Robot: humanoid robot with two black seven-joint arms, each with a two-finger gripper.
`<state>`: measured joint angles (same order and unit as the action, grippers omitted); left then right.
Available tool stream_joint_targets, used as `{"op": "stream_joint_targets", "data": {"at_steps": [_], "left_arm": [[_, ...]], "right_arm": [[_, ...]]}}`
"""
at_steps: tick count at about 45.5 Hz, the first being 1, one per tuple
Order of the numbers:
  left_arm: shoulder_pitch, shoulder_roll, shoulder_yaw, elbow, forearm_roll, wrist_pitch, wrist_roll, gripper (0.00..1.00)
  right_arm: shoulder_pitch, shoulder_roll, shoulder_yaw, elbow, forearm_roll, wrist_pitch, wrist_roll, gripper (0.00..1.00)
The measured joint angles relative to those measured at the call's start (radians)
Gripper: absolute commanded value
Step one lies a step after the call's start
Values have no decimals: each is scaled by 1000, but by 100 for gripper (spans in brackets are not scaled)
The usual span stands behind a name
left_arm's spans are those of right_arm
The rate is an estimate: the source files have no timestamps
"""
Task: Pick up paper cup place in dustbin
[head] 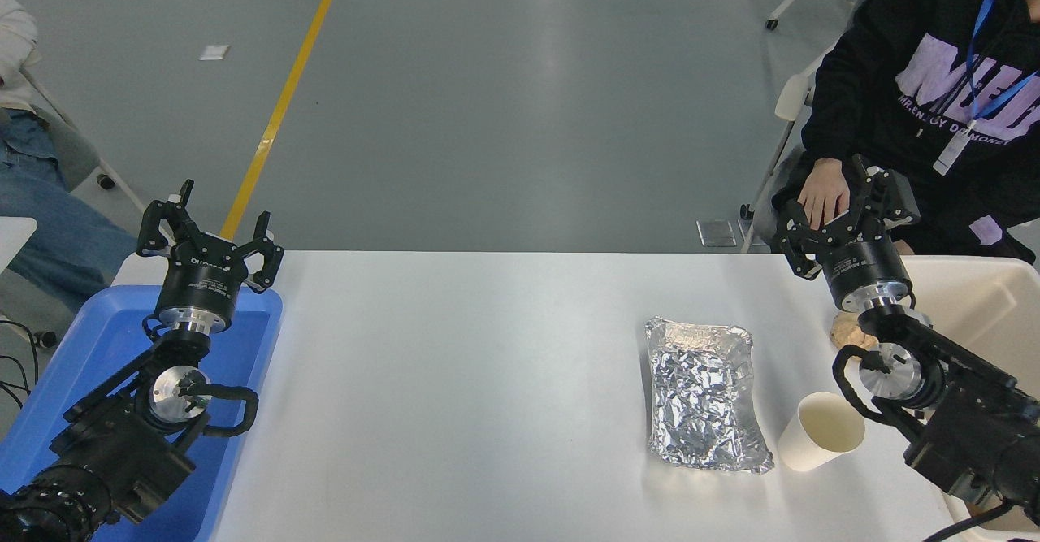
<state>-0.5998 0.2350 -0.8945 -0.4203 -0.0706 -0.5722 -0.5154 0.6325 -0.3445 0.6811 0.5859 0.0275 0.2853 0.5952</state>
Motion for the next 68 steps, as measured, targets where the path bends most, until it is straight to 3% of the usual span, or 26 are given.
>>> {"op": "stream_joint_targets", "data": {"at_steps": [57,68], "left_arm": [[1,0,0,0,0,0,0,99],[0,0,-1,0,0,0,0,99]], "right_arm": [[18,-2,-5,-4,0,-4,-1,100],[27,-49,-52,22,7,-2,-1,100]]}}
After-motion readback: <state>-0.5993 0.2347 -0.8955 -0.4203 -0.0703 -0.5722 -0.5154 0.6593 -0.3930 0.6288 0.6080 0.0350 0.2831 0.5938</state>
